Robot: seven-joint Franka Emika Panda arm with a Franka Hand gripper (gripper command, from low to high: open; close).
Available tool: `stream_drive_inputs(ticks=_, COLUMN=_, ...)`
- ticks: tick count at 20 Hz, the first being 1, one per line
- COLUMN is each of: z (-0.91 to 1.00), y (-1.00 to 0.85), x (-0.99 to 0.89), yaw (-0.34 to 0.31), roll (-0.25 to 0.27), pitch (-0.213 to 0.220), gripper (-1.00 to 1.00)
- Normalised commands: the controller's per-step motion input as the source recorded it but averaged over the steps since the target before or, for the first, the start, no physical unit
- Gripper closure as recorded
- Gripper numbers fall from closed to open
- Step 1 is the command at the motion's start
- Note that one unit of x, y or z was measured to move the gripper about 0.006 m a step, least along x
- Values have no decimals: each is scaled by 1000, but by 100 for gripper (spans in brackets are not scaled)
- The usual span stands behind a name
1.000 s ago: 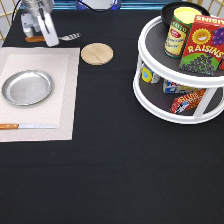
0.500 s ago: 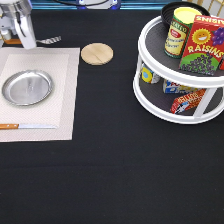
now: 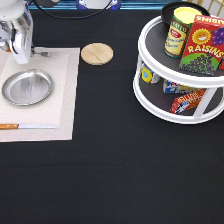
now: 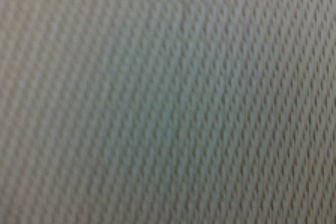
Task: Arrange plate and fork
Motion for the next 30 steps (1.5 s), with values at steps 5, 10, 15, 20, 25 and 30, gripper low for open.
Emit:
stream_drive_inputs(ticks=5, z=8, y=191, x=33, yaw=91, roll=-74, pitch=69, gripper=100)
stream_drive_inputs(ticks=10, z=-73, y=-250, x=83, yaw=138, roll=-2, pitch=36, gripper=100)
stream_drive_inputs(ticks=15, z=-142, y=-182, x=-271, yaw=60, roll=-16, pitch=3, gripper=100)
stream_drive_inputs(ticks=20, z=-11, y=-24, x=-186, yaw=-1, roll=-52, pitch=8, gripper=100)
stream_drive_inputs(ticks=25, z=0, y=-83, x=-49, yaw=-6, roll=-22, pitch=27, gripper=100)
stream_drive_inputs(ticks=30, z=-27, y=-79, x=34, yaw=-13, roll=-24, pitch=20, gripper=-100)
